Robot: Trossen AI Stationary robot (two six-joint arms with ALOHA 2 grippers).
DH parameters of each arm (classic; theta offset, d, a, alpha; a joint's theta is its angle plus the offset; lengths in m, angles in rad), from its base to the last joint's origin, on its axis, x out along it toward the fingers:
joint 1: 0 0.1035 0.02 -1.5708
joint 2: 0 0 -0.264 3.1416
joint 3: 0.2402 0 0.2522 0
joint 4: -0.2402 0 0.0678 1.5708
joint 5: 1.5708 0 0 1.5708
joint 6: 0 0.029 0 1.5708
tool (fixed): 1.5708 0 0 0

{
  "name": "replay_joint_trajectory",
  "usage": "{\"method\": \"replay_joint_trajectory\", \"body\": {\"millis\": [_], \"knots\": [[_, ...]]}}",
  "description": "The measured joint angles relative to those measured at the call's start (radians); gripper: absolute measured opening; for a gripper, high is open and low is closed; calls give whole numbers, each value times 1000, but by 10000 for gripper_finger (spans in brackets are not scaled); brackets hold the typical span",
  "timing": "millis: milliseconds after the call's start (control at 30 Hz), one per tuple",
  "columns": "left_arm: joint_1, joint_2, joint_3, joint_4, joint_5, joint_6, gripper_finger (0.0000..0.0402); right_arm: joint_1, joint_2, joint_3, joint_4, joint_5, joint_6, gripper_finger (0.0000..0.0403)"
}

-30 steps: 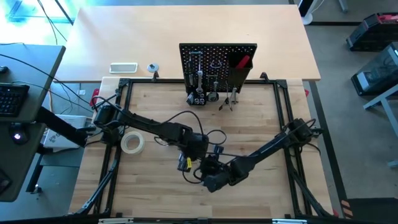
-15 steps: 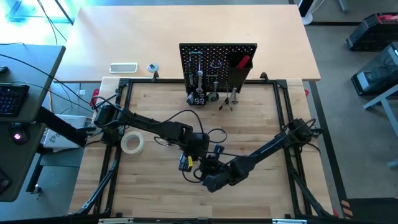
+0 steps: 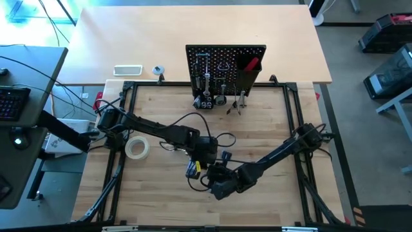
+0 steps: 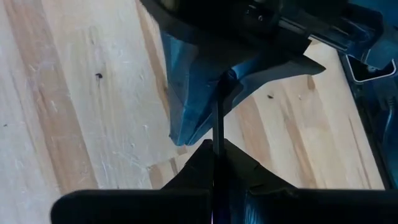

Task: Hang tools onto peg board
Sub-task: Put the pick tool into the black bin on the peg board

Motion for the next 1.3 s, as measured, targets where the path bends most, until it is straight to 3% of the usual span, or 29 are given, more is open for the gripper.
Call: {"method": "replay_joint_trajectory", "body": {"millis": [400, 867, 1100, 1300], "knots": [[0, -1, 0, -19, -19, -4, 0, 6, 0, 0, 24, 35, -29, 4], [-2, -1, -2, -45, -10, 1, 0, 6, 0, 0, 84, 7, -86, 44], [-2, -1, -2, -50, -28, -3, 0, 5, 0, -1, 95, -2, -98, 7], [-2, -1, -2, -44, -40, -2, 4, 5, 0, -1, 92, -4, -81, 2]]}}
